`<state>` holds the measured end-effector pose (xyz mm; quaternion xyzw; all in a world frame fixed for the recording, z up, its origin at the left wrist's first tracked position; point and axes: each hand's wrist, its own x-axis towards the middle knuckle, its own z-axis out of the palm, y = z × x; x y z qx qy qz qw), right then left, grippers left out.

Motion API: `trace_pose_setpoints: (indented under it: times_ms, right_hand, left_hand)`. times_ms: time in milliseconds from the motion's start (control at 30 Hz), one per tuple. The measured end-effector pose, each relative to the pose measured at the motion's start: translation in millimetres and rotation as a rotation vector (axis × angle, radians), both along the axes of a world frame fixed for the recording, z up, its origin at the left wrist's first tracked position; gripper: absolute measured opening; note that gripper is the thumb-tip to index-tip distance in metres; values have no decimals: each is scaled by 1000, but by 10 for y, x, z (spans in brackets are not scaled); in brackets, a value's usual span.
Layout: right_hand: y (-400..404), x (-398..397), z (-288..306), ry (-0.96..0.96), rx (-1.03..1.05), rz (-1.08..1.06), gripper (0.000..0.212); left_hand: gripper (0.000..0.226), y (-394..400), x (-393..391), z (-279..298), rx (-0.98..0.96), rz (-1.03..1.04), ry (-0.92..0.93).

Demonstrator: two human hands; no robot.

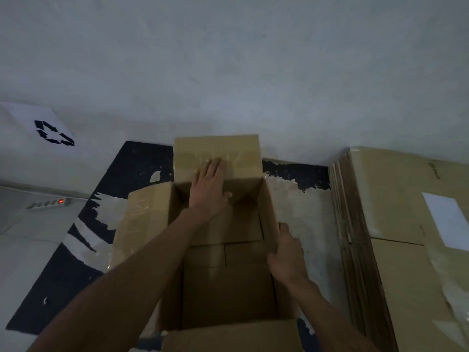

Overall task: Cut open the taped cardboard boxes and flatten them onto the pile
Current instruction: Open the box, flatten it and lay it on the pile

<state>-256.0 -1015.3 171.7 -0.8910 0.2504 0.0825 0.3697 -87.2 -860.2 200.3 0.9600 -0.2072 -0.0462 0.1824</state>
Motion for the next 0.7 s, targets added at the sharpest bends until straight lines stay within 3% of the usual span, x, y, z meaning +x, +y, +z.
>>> trace_pose_setpoints:
  times_ms: [100,167,300,500,633,700]
  right_hand:
    - [26,6,-37,-5,-2,-36,57]
    - [19,17,-59,-11,-10,-51,58]
    - [23,43,-95,-42,-4,-68,55]
    - [-5,22,-117,-125,83,-131,46]
    - [-142,-82,51,-158,636,-331,28]
    - [-240,-168,109,-166,785,-399,21]
  left_hand:
    - [53,-77,163,-147,139,33,85]
    - [30,-133,190,-215,111,95,51]
    - [18,-194,311,-217,102,136,49]
    - [23,-211,322,-201,146,88,111]
    - [76,-357,-56,-116,117,85,77]
    - [80,-500,-444,1,-8,60,89]
